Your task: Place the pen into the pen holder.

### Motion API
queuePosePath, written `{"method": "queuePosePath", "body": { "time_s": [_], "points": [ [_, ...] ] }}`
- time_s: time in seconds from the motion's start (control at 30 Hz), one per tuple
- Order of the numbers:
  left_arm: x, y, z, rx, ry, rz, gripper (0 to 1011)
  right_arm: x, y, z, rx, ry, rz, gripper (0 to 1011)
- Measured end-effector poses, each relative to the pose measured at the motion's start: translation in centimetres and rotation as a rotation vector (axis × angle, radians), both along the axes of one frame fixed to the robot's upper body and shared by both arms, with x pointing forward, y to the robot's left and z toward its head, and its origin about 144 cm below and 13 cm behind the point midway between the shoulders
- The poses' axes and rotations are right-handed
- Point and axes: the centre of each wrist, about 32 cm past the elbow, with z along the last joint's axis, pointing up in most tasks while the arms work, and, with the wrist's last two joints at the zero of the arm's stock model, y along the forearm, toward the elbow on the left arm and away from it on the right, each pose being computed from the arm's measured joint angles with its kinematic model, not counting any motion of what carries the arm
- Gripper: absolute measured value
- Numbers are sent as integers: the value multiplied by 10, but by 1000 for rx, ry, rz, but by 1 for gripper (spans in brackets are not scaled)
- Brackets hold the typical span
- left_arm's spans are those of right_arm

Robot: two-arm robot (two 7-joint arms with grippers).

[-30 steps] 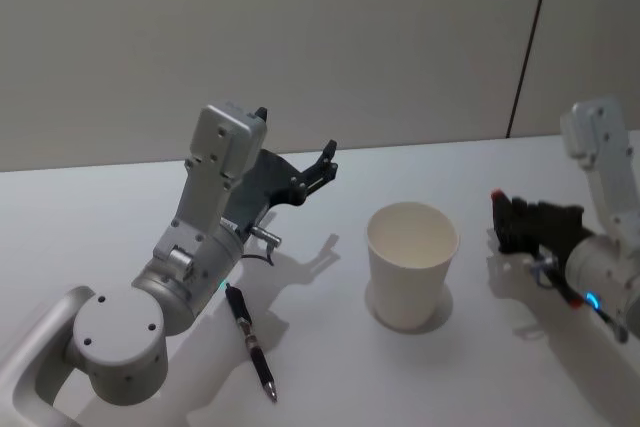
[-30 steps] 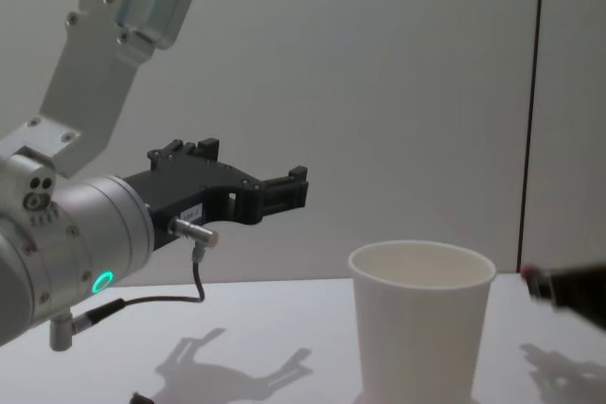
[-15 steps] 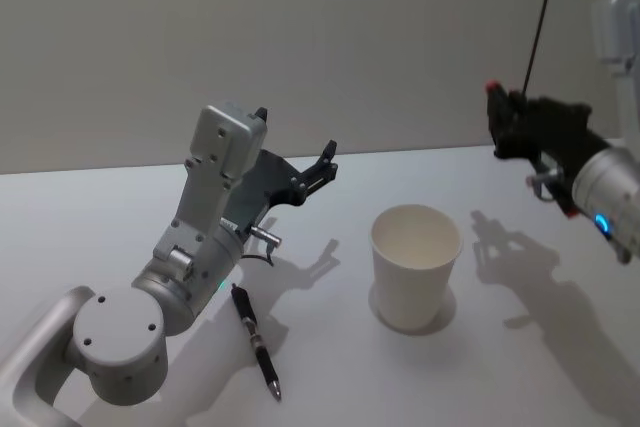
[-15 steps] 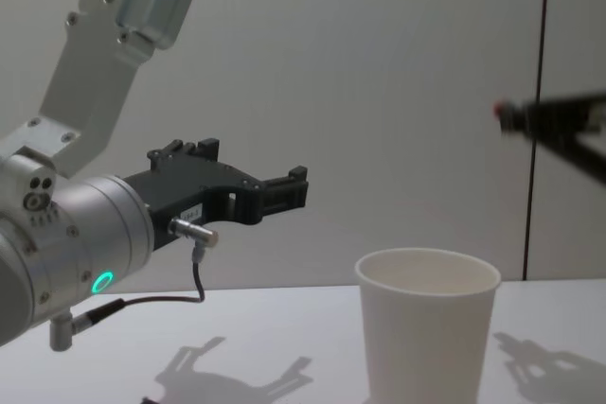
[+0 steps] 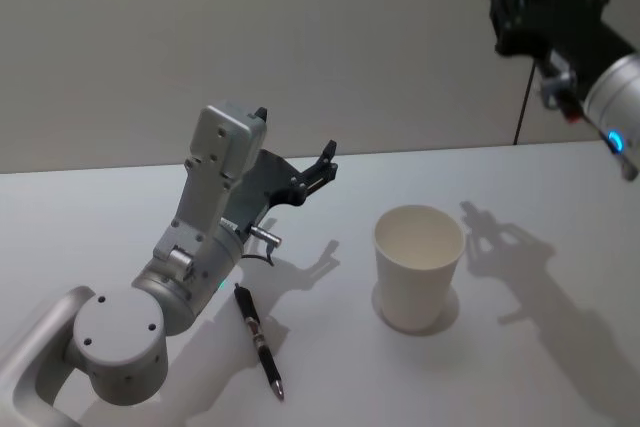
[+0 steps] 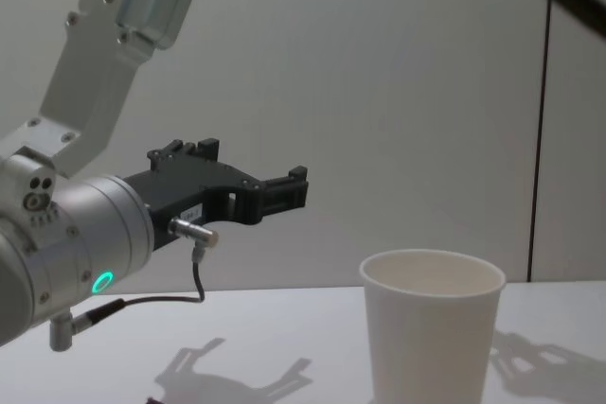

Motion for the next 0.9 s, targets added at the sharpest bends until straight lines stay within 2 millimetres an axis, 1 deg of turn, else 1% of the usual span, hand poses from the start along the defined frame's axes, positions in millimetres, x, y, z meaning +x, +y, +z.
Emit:
{"method": "queuePosePath", "body": {
  "time_s": [0.23, 0.47, 0.57, 0.7, 0.87, 0.9],
  "points": [
    [0, 0, 0, 0, 0, 0, 1001, 2, 4, 26, 35, -127, 28, 195],
    [0, 0, 0, 0, 0, 0, 1001, 4, 7, 43, 57, -222, 48, 195],
    [0, 0, 0, 0, 0, 0, 1001, 4, 7, 43, 58, -242, 55, 195],
    [0, 0, 0, 0, 0, 0, 1001, 3, 8, 38, 55, -247, 63, 195],
    [0, 0, 0, 0, 0, 0, 1001, 0, 10, 23, 42, -230, 74, 195],
    [0, 0, 0, 0, 0, 0, 1001, -1, 10, 17, 36, -219, 77, 195]
  ]
}}
